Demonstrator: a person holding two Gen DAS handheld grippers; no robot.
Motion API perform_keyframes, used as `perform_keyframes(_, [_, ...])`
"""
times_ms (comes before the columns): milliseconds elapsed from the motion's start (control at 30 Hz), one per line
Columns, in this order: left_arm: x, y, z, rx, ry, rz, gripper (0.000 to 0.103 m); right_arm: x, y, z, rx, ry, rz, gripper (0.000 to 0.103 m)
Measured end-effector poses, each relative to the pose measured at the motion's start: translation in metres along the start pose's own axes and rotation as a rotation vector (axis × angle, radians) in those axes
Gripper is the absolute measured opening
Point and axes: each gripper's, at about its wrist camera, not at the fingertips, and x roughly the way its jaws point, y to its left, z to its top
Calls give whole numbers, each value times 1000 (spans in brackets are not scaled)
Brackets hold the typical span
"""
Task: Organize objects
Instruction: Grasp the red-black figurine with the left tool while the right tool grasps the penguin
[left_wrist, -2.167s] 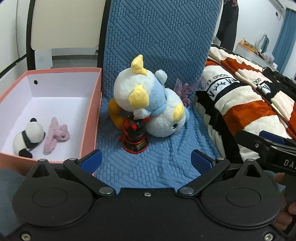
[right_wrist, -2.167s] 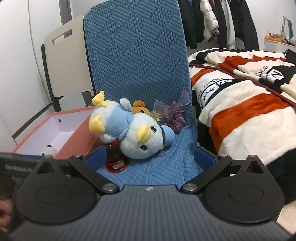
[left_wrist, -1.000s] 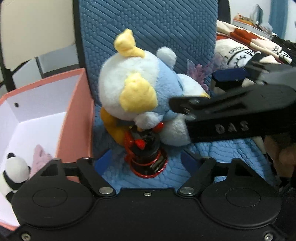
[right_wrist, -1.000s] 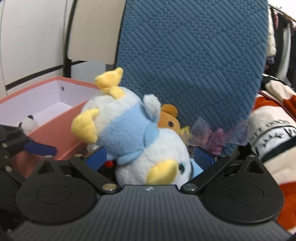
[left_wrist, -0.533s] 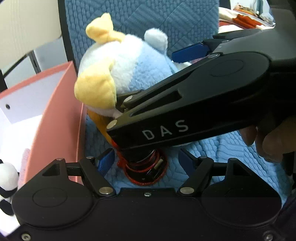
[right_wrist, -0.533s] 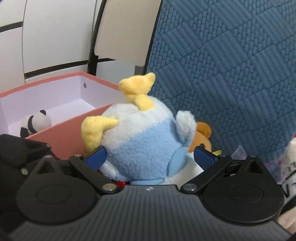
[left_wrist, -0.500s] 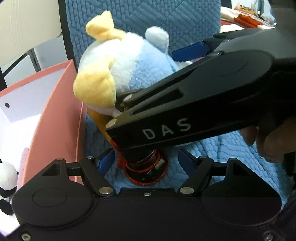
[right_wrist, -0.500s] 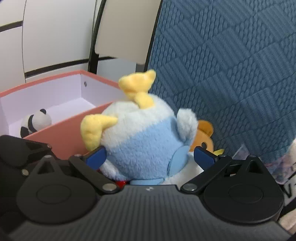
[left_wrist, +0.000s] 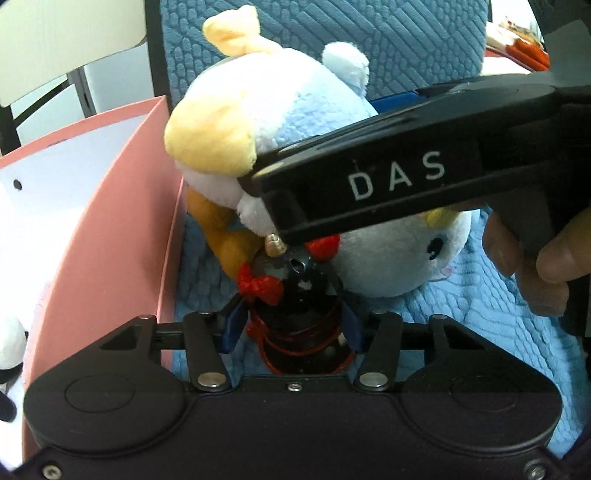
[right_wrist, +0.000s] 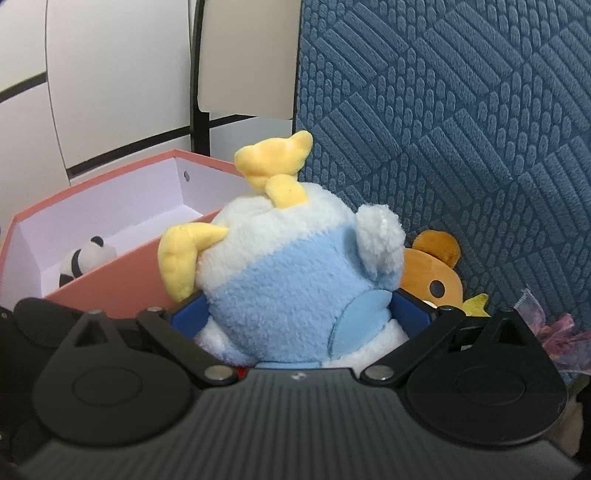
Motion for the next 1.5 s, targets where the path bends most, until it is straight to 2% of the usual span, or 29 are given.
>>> perform_keyframes(300, [-3, 7, -3, -14, 10, -26, 50, 10, -2, 2, 14, 13, 3, 103])
perform_keyframes(333, [-3, 7, -1, -23, 12, -33, 49, 10, 0, 3, 12, 17, -1, 99])
perform_keyframes(500, [-8, 16, 1, -65, 19, -64, 49, 7, 5, 10, 72, 10, -86, 89])
perform_keyframes(667, [-12, 16, 1, -66, 9, -67, 49, -4, 7, 13, 160, -4, -131, 88])
perform_keyframes(767, [-14, 17, 2, -80, 5, -78, 49, -22, 8, 12, 209, -36, -167, 88])
perform_keyframes(867, [-16, 15, 3, -85, -1, -85, 49, -46, 1, 10, 322, -64, -200, 88])
perform_keyframes(1233, [-22, 10, -4, -70, -11, -109, 49, -139, 10, -12, 590, -124, -399, 88])
perform_keyframes(1367, [-29, 9, -7, -61, -14, -115, 49, -157, 20, -20, 647, -101, -487, 88])
perform_keyframes(1500, [-30, 9, -8, -61, -15, -120, 49, -159, 12, -32, 671, -81, -511, 88])
